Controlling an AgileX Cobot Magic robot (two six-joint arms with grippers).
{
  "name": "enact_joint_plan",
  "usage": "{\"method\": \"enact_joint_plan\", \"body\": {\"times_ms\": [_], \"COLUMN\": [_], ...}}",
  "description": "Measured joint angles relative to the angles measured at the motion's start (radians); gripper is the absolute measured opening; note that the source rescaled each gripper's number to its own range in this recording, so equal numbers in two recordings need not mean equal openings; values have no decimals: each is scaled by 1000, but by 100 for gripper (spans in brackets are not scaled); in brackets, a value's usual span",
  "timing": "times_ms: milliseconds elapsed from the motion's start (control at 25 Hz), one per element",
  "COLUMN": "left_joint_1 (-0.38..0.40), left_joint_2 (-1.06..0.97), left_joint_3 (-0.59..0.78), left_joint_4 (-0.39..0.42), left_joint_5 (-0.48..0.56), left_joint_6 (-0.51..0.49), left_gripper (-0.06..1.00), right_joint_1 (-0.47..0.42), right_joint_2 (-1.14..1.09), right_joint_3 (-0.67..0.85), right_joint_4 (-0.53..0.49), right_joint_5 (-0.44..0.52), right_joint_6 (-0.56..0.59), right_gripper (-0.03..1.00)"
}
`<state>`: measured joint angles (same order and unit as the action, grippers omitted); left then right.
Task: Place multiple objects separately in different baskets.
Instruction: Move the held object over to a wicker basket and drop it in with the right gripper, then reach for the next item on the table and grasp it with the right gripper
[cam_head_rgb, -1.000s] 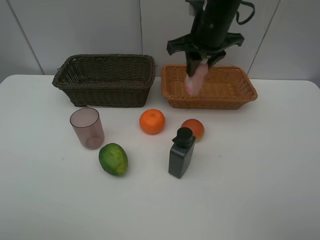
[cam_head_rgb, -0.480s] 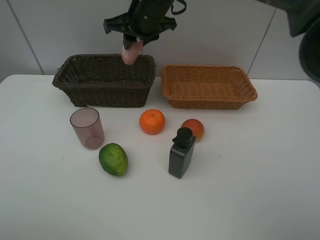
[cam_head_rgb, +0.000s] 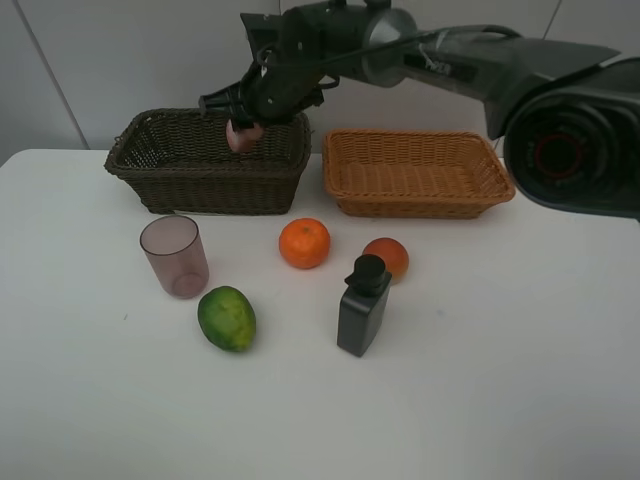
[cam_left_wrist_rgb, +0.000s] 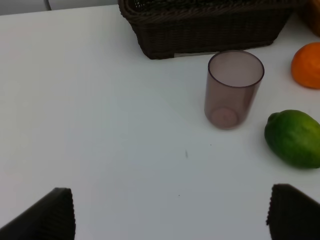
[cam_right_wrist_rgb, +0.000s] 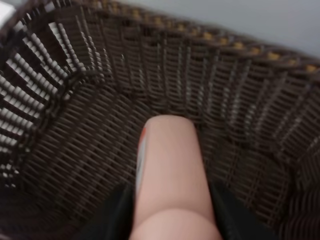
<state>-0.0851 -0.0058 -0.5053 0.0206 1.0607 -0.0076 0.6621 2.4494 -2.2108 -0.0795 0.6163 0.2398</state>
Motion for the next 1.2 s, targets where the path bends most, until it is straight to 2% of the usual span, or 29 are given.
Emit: {"method": "enact_joint_plan", "body": {"times_ms": [280,320,360,400,440,520,640,800,1000,1200], "left_joint_1": [0,0,0,0,0,0,0,0,0,0], "left_joint_2": [0,0,0,0,0,0,0,0,0,0], "left_joint_3": [0,0,0,0,0,0,0,0,0,0], "left_joint_4": [0,0,0,0,0,0,0,0,0,0], "left_joint_5": [0,0,0,0,0,0,0,0,0,0], "left_joint_6": [0,0,0,0,0,0,0,0,0,0], "left_gripper": [100,100,100,100,100,100,100,100,100,100], "right_joint_1": [0,0,0,0,0,0,0,0,0,0], "right_joint_2": [45,45,45,45,45,45,28,-32,-138,-278], "right_joint_3": [0,0,0,0,0,0,0,0,18,169], "right_joint_4": [-6,-6,-7,-7,-7,-7,-7,-4,5,-48], "right_joint_5": [-21,-26,-27,-31,-41,-42,-29,29,198,360], "right_joint_6": [1,1,1,1,1,1,2,2,23,185], "right_gripper": [0,1,6,16,42,68,85,89,90,90]}}
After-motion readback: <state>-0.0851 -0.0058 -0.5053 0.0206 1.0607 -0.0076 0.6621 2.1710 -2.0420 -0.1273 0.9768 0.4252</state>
